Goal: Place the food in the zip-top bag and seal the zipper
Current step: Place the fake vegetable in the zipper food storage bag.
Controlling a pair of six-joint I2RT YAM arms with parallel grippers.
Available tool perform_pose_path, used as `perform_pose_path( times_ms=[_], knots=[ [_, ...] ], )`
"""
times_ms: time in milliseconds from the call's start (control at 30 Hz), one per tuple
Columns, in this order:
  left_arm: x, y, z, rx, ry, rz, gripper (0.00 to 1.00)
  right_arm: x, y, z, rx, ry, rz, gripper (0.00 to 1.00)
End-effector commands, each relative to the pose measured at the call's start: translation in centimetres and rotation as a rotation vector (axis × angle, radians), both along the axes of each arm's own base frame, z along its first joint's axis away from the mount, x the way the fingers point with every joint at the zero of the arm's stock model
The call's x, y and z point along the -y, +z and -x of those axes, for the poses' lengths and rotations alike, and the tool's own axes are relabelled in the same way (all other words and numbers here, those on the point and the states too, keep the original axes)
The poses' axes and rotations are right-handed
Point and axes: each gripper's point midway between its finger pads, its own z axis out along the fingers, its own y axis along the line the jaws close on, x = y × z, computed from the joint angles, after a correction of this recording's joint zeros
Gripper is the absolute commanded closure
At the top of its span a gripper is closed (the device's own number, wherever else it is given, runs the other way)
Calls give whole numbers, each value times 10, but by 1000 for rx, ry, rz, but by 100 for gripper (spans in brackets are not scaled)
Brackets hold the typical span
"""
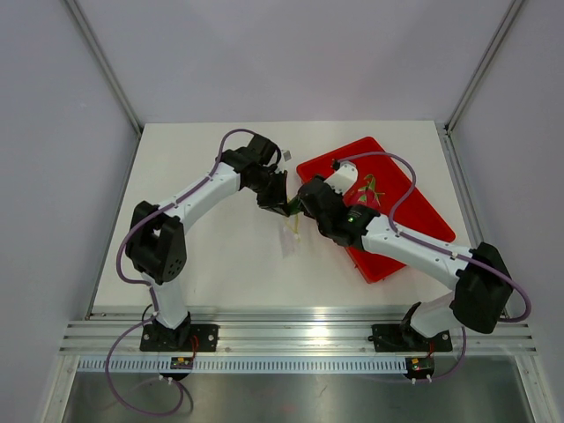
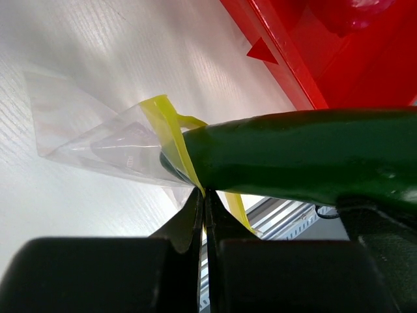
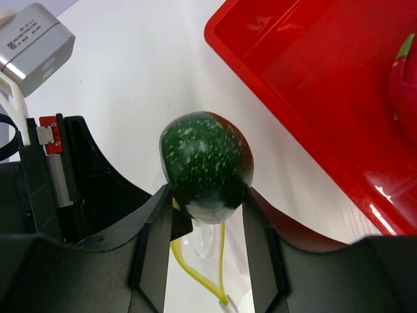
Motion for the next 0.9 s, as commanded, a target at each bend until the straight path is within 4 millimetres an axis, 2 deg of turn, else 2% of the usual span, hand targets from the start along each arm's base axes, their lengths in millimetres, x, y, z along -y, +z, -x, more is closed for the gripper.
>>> perform_pose_path(
  times_ms=[0,167,333,467,600,733,867],
  knots=[
    [16,27,-13,71,-30,97,100,-40,10,1,-18,81,-146,87],
    [20,36,-14,83,-36,128,100,-58,-31,12,-131,131,-178,89],
    [14,34,-15,86,-31,121,100,-50,-50,14,-165,122,-107,89],
    [6,32,-20,86,-13,117,100,-34,-45,13,-142,91,-44,89],
    [1,35,-26,97,-2,117,100,-22,-24,14,-88,106,0,89],
    [0,33,-29,97,-16,105,100,-18,-12,19,-49,190,59,89],
    [0,28,-29,96,-42,98,100,-29,3,28,-36,318,69,89]
  ],
)
